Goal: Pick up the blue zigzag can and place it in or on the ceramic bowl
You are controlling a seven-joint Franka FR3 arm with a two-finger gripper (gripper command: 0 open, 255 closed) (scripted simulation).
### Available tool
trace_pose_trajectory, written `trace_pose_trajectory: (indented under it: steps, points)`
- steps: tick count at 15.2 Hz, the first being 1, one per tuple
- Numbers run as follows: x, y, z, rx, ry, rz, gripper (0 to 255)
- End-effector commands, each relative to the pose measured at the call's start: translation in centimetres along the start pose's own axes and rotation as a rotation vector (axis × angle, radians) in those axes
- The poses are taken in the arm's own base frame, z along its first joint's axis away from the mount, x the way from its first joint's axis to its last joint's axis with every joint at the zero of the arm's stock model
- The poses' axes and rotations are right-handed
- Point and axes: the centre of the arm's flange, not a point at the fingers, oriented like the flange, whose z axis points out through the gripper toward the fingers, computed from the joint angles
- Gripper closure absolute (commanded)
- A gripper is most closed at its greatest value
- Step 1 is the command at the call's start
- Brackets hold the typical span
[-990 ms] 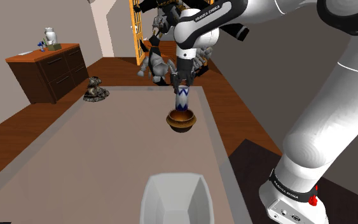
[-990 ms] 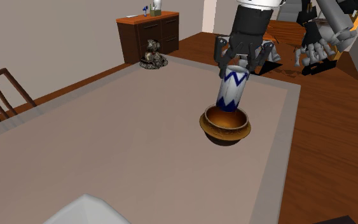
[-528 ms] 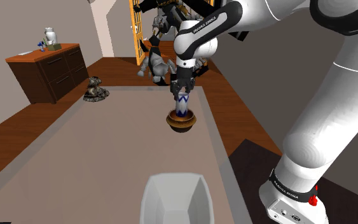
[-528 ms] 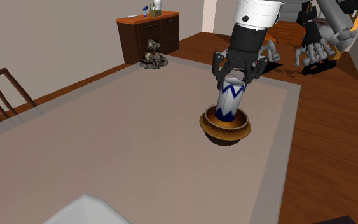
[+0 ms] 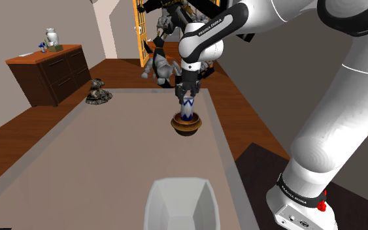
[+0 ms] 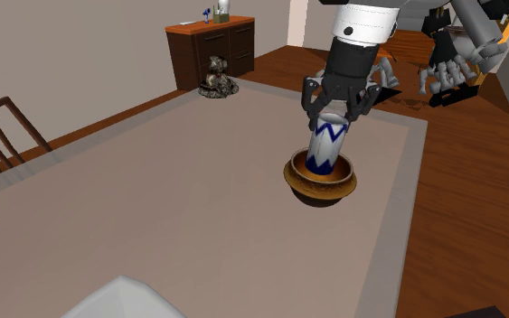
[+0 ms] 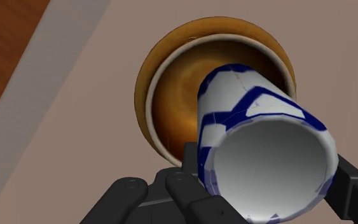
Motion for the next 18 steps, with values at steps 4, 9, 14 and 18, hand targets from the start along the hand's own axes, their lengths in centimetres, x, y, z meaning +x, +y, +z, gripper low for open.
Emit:
trace_pose_trajectory:
  steps: [4,9,14,18]
  points:
    - [0.0,0.0,0.0,0.000,0.001,0.000,0]
    - [0.0,0.0,-4.0,0.000,0.001,0.000,0]
    - [0.0,0.0,-5.0,0.000,0.001,0.000,0]
    - [0.0,0.0,-5.0,0.000,0.001,0.000,0]
